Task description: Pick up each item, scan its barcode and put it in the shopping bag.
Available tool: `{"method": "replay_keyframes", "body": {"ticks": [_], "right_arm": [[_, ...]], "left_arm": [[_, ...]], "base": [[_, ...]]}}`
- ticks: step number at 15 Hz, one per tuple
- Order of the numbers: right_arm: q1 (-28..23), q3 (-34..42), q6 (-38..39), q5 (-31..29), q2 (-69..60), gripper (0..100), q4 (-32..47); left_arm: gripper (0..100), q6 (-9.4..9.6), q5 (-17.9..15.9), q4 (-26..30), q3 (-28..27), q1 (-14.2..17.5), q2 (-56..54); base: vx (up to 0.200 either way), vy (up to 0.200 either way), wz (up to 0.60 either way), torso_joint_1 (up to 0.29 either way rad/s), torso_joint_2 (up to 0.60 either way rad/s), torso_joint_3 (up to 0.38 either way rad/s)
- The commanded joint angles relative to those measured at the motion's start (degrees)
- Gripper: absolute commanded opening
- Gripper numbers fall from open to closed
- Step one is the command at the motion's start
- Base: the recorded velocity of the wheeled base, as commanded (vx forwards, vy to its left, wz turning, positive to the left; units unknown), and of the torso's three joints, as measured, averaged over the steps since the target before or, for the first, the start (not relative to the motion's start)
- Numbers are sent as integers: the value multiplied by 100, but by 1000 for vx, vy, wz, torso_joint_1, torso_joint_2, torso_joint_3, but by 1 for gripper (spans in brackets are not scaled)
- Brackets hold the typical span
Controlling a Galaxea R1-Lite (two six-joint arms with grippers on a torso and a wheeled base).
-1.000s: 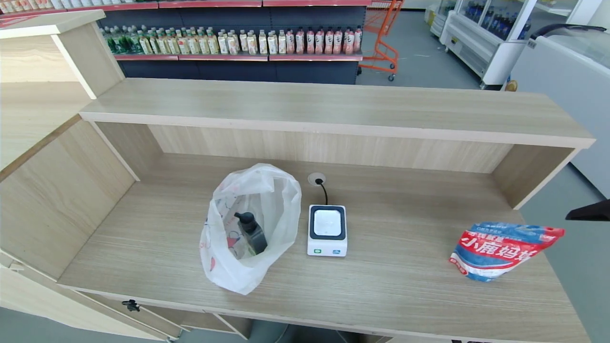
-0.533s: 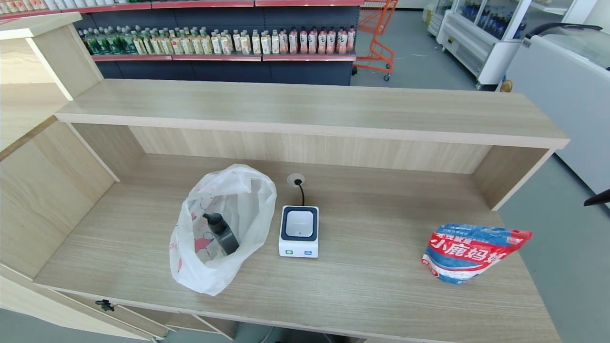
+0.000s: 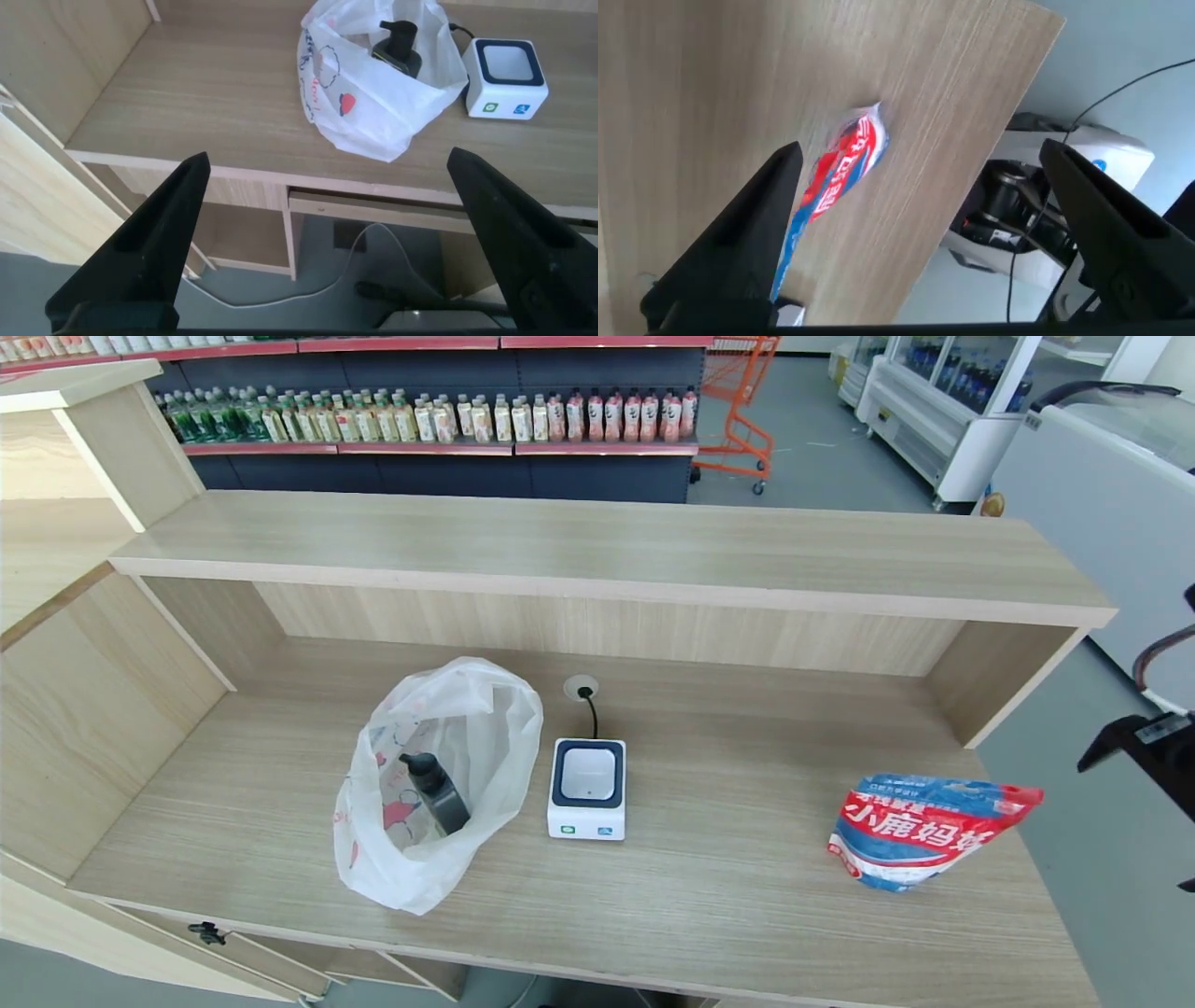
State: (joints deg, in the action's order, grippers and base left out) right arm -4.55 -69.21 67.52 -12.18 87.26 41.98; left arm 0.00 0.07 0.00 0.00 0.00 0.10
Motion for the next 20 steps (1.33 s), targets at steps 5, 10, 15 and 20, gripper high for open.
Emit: {"method": "replay_keyframes", "body": {"ticks": [5,10,15,20], "right_arm": [[1088,21,367,-268,1223,100,-1026],[1448,30,393,-285,2005,100,-1773],[1501,56,384,-821,2542,0,-2291],[1720,39,112,-839,2585,0,-2291]], "left_arm": [[100,0,1,0,0,0,-1],[100,0,1,0,0,0,-1],[100,0,1,0,0,0,-1],[100,0,1,0,0,0,-1]], "base": [[0,0,0,0,0,0],[0,0,0,0,0,0],[0,0,0,0,0,0],[0,0,0,0,0,0]]}}
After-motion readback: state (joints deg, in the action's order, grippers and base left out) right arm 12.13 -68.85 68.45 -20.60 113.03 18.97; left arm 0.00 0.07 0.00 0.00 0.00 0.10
